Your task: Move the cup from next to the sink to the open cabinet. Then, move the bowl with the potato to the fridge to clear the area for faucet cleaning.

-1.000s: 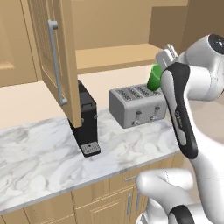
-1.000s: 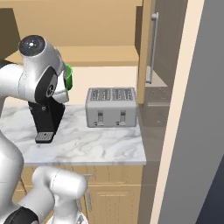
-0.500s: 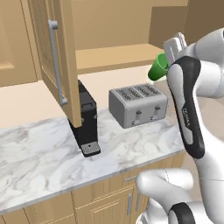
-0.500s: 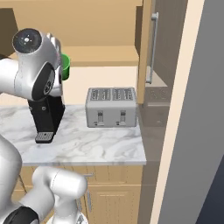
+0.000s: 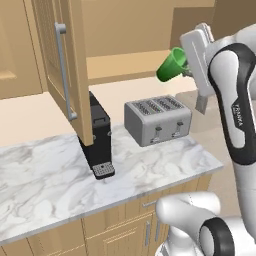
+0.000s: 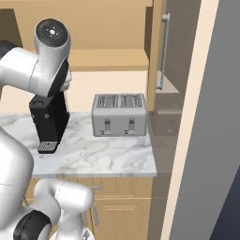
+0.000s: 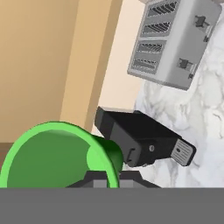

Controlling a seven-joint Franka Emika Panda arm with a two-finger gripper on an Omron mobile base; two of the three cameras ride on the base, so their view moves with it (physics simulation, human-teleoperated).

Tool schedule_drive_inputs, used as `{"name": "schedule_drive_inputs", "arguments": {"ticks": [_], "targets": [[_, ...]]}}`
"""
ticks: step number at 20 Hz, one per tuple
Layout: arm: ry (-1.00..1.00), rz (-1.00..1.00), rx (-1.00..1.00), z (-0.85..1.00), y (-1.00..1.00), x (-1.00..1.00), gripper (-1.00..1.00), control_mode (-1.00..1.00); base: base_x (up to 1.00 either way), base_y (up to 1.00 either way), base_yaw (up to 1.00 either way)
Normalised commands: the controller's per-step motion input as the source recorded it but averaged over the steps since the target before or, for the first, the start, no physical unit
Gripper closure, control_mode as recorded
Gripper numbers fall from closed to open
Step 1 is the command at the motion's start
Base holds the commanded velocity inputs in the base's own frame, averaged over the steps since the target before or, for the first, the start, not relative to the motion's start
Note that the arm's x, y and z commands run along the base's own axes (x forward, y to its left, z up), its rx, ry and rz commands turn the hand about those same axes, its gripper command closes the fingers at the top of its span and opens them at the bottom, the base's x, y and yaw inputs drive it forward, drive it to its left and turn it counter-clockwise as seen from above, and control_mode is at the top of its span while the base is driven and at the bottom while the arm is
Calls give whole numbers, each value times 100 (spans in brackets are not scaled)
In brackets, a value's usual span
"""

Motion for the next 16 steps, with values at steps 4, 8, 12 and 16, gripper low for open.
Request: {"name": "schedule_drive_inputs", "arguments": {"ticks": [4,8,12,16], "targets": [[0,2,-3,0,57,79,100,-100,0,0,0],[0,-2,-7,0,56,84,100,-100,0,0,0],[-4,-27,-6,1,15,59,100,-100,0,0,0],[0,-14,-2,0,0,18,100,-100,0,0,0]]}}
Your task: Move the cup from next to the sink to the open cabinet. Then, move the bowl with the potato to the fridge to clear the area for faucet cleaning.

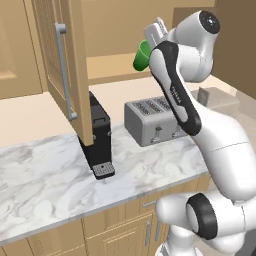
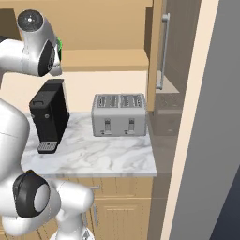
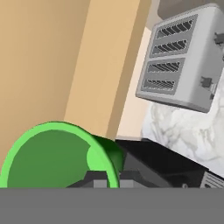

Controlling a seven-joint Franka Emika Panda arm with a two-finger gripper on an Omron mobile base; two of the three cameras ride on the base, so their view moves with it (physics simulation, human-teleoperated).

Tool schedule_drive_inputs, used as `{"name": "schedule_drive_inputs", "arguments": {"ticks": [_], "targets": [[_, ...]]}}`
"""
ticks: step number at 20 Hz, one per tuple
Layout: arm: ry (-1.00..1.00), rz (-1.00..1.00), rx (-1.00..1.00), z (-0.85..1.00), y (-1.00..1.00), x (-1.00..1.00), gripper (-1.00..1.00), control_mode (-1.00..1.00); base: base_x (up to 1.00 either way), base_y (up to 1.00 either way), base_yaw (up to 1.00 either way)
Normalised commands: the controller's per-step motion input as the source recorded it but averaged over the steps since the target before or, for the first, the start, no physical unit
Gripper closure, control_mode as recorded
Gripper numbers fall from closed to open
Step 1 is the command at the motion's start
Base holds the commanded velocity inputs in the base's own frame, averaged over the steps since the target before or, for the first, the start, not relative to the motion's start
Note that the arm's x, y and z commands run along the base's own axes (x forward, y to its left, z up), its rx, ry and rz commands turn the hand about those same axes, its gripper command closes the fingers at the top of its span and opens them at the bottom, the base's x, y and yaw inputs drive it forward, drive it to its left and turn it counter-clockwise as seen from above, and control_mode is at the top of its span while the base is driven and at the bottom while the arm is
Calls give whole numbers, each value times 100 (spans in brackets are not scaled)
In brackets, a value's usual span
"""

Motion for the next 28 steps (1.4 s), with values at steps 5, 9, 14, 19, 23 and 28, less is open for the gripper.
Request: {"name": "schedule_drive_inputs", "arguments": {"ticks": [5,9,14,19,23,28], "targets": [[0,-2,0,0,-12,55,100,-100,0,0,0],[1,-1,0,0,-20,69,100,-100,0,0,0],[3,0,0,-3,-20,48,100,-100,0,0,0],[4,0,0,-26,-7,30,100,-100,0,0,0],[8,0,0,-44,0,24,100,-100,0,0,0],[2,-4,0,-16,0,37,100,-100,0,0,0]]}}
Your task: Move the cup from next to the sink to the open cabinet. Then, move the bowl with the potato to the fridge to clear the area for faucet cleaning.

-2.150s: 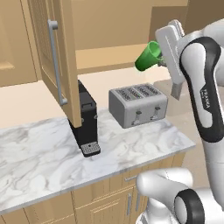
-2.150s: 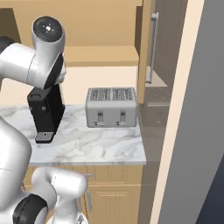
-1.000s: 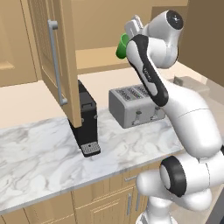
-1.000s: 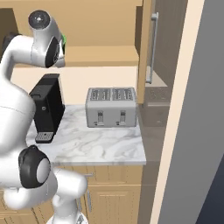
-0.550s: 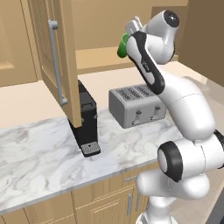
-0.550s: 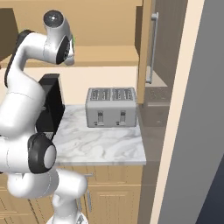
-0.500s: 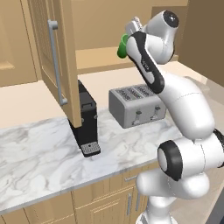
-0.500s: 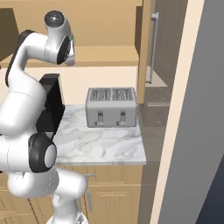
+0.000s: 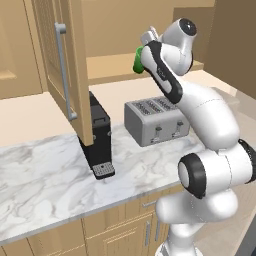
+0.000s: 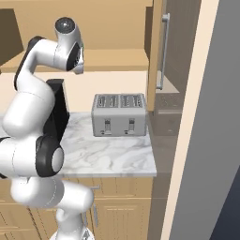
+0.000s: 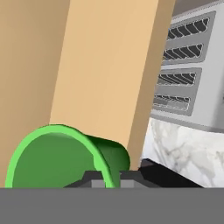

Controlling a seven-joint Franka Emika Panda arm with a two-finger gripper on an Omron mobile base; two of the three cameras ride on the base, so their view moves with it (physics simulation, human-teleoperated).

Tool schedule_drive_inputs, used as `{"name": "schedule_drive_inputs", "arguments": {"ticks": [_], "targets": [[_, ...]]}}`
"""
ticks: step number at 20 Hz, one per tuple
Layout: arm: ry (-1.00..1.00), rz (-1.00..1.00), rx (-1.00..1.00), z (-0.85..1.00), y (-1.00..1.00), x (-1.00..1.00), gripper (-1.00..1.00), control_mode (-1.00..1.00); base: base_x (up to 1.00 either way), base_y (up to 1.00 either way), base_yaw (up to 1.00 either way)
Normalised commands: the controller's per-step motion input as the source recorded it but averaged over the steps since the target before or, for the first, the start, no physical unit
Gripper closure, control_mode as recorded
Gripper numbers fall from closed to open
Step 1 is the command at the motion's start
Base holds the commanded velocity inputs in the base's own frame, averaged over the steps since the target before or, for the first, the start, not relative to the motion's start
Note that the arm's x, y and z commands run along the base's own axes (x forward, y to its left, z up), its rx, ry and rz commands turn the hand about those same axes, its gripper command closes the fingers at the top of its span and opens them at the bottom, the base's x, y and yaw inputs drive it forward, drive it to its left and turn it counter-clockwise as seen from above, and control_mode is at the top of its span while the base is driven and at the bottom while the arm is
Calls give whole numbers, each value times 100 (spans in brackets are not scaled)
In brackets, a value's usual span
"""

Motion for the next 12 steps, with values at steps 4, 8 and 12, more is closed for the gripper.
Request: {"name": "schedule_drive_inputs", "arguments": {"ticks": [4,8,12], "targets": [[0,-9,0,10,0,40,100,-100,0,0,0],[0,-8,2,64,-4,5,100,-100,0,0,0],[-1,-6,2,36,-6,1,100,-100,0,0,0]]}}
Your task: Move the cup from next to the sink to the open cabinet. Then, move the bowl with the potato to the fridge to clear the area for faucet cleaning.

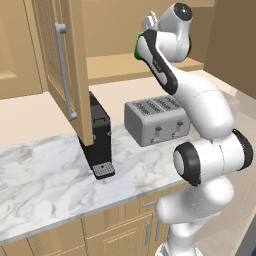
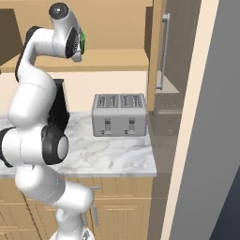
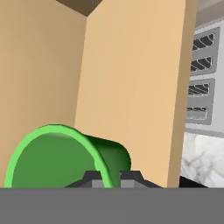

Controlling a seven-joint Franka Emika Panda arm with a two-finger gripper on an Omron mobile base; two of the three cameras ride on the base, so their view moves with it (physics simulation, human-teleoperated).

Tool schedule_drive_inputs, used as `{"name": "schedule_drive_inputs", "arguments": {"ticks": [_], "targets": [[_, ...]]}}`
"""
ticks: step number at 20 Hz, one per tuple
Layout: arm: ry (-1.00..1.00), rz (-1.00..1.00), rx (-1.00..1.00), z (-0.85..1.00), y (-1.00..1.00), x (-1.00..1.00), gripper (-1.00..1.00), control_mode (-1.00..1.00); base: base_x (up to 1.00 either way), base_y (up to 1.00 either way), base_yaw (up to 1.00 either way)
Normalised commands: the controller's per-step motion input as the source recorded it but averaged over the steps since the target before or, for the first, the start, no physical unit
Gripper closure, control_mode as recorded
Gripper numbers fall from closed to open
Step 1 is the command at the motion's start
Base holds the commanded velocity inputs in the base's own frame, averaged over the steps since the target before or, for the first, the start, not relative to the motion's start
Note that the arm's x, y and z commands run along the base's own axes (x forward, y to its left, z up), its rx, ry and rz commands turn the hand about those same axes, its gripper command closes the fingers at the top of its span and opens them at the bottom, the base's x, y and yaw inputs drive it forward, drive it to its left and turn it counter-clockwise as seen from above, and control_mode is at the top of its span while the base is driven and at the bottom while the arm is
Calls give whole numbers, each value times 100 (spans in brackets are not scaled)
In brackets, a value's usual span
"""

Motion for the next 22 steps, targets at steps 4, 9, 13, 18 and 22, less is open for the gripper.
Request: {"name": "schedule_drive_inputs", "arguments": {"ticks": [4,9,13,18,22], "targets": [[3,0,3,-10,-1,35,100,-100,0,0,0],[8,0,0,-58,0,16,100,-100,0,0,0],[2,0,1,-56,0,7,100,-100,0,0,0],[0,0,1,-17,0,43,100,-100,0,0,0],[0,0,0,-14,0,49,100,-100,0,0,0]]}}
